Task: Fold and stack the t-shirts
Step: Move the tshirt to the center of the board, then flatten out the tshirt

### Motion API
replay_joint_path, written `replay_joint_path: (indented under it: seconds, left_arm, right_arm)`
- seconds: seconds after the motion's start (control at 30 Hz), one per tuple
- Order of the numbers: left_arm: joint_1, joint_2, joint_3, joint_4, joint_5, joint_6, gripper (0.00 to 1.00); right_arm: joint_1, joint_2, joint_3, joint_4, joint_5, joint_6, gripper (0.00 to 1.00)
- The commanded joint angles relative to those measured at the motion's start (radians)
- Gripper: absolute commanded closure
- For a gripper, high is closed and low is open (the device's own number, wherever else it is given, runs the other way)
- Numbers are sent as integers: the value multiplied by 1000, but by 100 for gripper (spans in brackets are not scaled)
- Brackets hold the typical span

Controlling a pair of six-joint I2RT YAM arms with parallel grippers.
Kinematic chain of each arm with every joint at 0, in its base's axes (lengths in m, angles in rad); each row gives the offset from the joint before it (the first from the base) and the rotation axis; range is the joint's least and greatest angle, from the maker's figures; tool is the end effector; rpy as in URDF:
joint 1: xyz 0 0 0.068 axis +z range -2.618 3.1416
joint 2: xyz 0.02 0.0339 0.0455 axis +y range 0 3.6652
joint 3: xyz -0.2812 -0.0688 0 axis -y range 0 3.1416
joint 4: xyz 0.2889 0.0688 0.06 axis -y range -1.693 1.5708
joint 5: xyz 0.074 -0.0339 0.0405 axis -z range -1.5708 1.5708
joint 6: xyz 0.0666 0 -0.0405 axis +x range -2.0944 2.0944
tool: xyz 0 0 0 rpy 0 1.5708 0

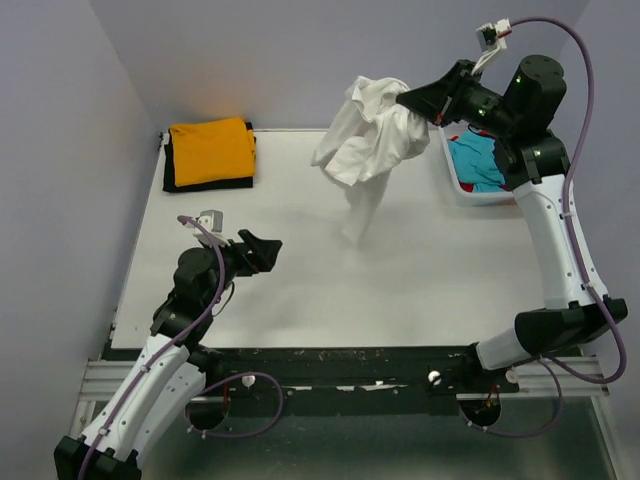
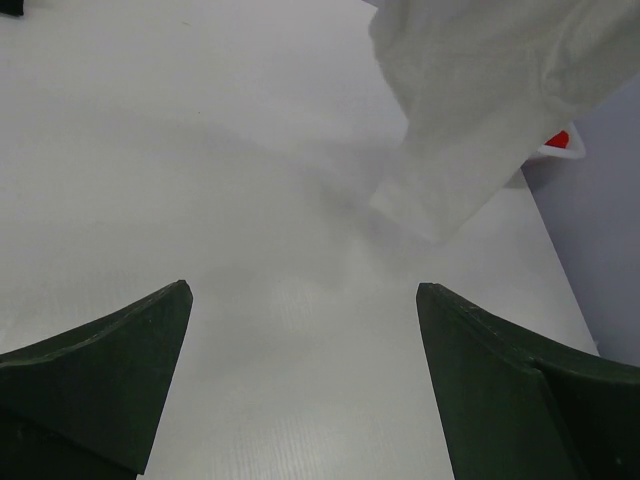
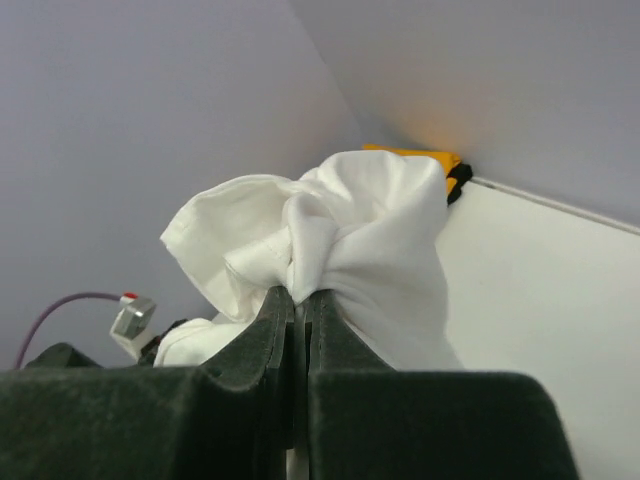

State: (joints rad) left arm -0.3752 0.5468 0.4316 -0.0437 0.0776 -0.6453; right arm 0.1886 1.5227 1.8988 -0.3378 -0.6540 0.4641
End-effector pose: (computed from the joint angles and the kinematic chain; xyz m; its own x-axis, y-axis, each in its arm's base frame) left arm 0.1957 -0.0826 0.2639 -0.3802 -0.4947 -0.7815 0.2602 0.7536 -0.6037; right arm 0.3656 0.1110 0.5612 -0.3003 0.3044 -0.9040 -0.6839 0.5920 0.4265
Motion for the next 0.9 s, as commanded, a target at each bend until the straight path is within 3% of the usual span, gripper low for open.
replay_joint_path:
  seconds: [0.0, 0.1, 0.2, 0.3, 0.37, 0.47, 0.57, 0.73, 0.87]
  left_arm:
    - [-4, -3, 8, -62, -70, -29, 1]
    - [-3, -10, 9, -87, -113, -48, 2]
    - [-3, -14, 13, -110, -142, -64, 1]
    - [-2, -3, 16, -124, -163, -75, 1]
    - [-1, 19, 13, -110, -156, -84, 1]
    - [-2, 98, 22, -63, -85, -83, 1]
    - [-3, 236, 78, -32, 21, -72, 1]
    - [-7, 535, 248, -20, 196, -26, 1]
    - [-13, 763, 373, -79, 151, -26, 1]
  right_arm:
    - [5, -86, -149, 164, -120, 98, 99]
    - [6, -159, -336, 110, 11, 19, 93]
    - [6, -250, -656, 99, 310, 19, 76]
    - [6, -283, -892, 55, 638, 55, 24]
    - [5, -278, -955, 4, 836, 64, 3]
    - [6, -265, -943, -116, 983, 85, 0]
    - [9, -306, -965, -129, 1005, 98, 0]
    - [32, -369, -1057, -10, 823, 48, 0]
    - [58, -378, -1093, 67, 745, 15, 0]
